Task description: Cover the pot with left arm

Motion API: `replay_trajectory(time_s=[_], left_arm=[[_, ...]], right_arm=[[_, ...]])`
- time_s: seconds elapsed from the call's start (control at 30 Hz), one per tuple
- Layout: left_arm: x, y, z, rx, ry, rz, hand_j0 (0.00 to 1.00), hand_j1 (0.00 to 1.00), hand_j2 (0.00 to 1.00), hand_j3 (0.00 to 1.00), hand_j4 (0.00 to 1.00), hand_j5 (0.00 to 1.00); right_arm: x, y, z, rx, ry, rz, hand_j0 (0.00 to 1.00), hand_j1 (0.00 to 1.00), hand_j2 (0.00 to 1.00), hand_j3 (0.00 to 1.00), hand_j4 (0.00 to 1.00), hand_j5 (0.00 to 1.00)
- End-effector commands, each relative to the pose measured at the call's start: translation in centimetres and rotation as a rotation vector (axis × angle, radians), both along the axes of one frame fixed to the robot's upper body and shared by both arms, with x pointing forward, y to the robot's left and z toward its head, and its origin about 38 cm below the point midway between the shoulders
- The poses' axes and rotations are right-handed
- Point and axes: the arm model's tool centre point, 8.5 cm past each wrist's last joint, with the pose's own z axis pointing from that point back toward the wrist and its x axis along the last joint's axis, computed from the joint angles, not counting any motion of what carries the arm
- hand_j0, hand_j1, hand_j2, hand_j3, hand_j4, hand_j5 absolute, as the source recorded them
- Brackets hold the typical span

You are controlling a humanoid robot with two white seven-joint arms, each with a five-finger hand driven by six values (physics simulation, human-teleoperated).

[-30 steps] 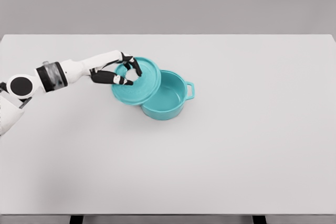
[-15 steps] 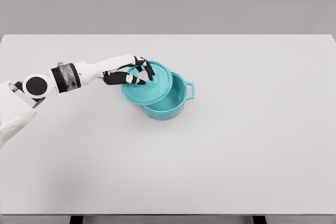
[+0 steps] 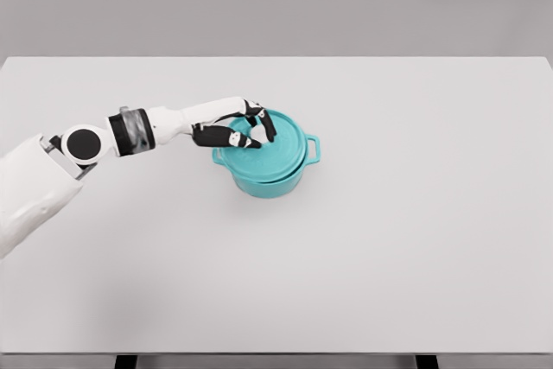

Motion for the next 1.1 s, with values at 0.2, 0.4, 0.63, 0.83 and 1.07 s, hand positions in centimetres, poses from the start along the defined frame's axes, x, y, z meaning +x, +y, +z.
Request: replay_trajectory(time_s=[0.2, 0.4, 0.63, 0.83, 1.07], left_arm=[[0.0, 0.0, -0.1, -0.001, -0.001, -0.002, 0.87, 0.87, 0.87, 0.87, 0.87, 0.87], [0.0, 0.0, 0.1, -0.005, -0.005, -0.004, 0.87, 0.87, 0.87, 0.87, 0.87, 0.87], [-0.9, 3.0, 4.4, -0.063, -0.051, -0.020, 0.95, 0.95, 0.95, 0.95, 0.95, 0.95], [-4.5, 16.6, 7.1, 0.031, -0.057, 0.195, 1.00, 1.00, 1.00, 1.00, 1.00, 1.00], [-5.4, 19.8, 5.8, 0.025, -0.036, 0.290, 1.00, 1.00, 1.00, 1.00, 1.00, 1.00]], right_arm=[[0.0, 0.0, 0.0, 0.000, 0.000, 0.001, 1.00, 1.00, 1.00, 1.00, 1.00, 1.00], [0.0, 0.0, 0.0, 0.000, 0.000, 0.001, 1.00, 1.00, 1.00, 1.00, 1.00, 1.00], [0.0, 0.0, 0.0, 0.000, 0.000, 0.001, 1.00, 1.00, 1.00, 1.00, 1.00, 1.00], [0.0, 0.0, 0.0, 0.000, 0.000, 0.001, 1.00, 1.00, 1.00, 1.00, 1.00, 1.00], [0.0, 0.0, 0.0, 0.000, 0.000, 0.001, 1.00, 1.00, 1.00, 1.00, 1.00, 1.00]])
